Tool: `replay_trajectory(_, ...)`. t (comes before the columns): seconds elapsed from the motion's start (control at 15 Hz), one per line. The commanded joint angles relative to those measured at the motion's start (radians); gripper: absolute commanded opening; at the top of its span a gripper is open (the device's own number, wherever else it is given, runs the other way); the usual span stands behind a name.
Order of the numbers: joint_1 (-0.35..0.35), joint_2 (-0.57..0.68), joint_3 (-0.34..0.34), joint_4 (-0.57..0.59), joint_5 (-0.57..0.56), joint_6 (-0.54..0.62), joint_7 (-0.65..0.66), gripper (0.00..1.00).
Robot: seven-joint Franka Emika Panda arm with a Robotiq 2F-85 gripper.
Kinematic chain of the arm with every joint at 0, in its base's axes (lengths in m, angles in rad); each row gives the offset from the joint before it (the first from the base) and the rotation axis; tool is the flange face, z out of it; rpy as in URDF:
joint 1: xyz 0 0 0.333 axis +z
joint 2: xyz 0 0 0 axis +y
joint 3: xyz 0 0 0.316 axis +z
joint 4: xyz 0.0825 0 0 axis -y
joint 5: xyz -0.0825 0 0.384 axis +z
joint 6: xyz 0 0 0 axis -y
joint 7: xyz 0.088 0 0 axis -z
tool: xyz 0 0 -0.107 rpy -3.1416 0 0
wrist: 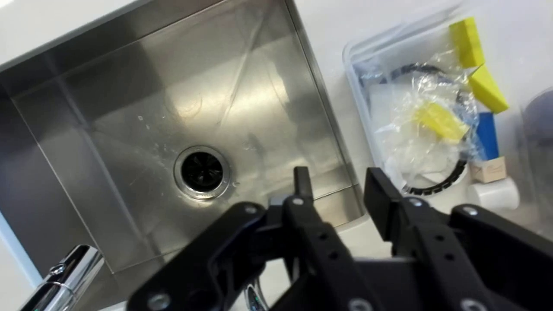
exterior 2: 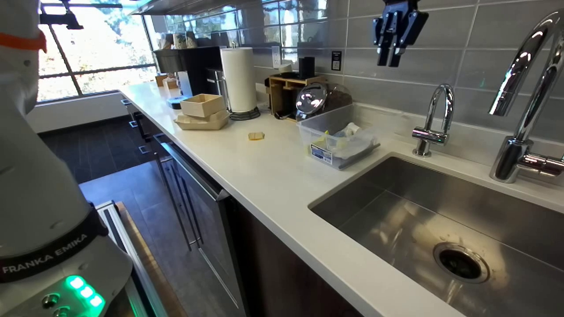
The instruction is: Push the left faucet head to the right
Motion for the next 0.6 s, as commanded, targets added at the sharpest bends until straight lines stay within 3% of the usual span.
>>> replay_trajectory(0.0, 0.009, -0.169, 0.044, -0.178, 0.001, -0.004, -0.153, 0.7)
replay_trajectory(0.2, 0.013, -0.27, 0.073, -0.249, 0.023, -0.021, -0.278, 0.95)
replay_trajectory(0.27, 0.013, -0.289, 0.079, -0.255, 0.025, -0.053, -0.321, 0.99)
replay_trajectory(0.53, 0.006, -0.306, 0.082, -0.226, 0.069, -0.207, -0.478, 1.0)
